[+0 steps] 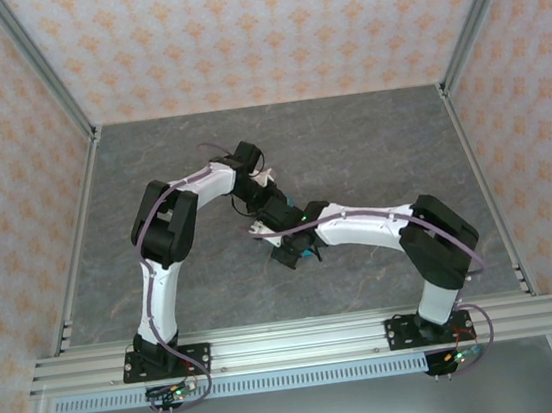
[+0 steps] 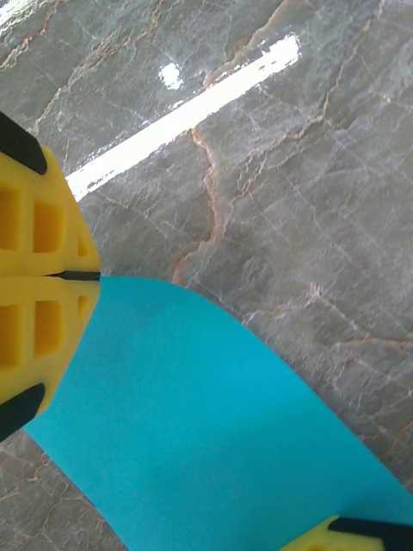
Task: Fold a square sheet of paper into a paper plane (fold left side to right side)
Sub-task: Third fold the triangle at the center of the table.
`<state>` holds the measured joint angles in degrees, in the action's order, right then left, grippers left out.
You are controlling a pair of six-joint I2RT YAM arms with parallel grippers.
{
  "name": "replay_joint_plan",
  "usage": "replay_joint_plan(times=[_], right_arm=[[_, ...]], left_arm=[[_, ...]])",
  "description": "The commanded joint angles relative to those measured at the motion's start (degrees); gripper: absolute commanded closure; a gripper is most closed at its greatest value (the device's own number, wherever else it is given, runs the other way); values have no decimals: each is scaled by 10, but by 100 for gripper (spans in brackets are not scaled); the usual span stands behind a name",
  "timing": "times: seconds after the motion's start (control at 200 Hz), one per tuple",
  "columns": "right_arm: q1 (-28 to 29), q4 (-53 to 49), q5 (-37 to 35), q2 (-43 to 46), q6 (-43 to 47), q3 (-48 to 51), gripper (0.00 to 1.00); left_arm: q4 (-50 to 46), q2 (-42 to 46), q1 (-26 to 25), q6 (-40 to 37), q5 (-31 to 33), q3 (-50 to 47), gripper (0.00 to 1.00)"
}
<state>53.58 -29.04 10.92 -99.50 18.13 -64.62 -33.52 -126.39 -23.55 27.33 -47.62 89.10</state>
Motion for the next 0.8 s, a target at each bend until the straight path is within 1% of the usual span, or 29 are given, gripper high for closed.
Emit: replay_joint_plan(times=[0.0,0.415,0.585,0.796], right_arm=[[-24,-15,37,11,-16,-18,100],[-111,7,72,3,-44,-10,100],[-124,16,70,-8,-54,-14,100],[-124,18,58,-31,-65,-24,100]], left_arm=[[-20,-7,-2,-19,19,-23,79],[-23,-8,-2,-25,24,-29,80],[-22,-7,-3,-26,23,-28,80],[-21,-7,-4,-26,22,-28,80]])
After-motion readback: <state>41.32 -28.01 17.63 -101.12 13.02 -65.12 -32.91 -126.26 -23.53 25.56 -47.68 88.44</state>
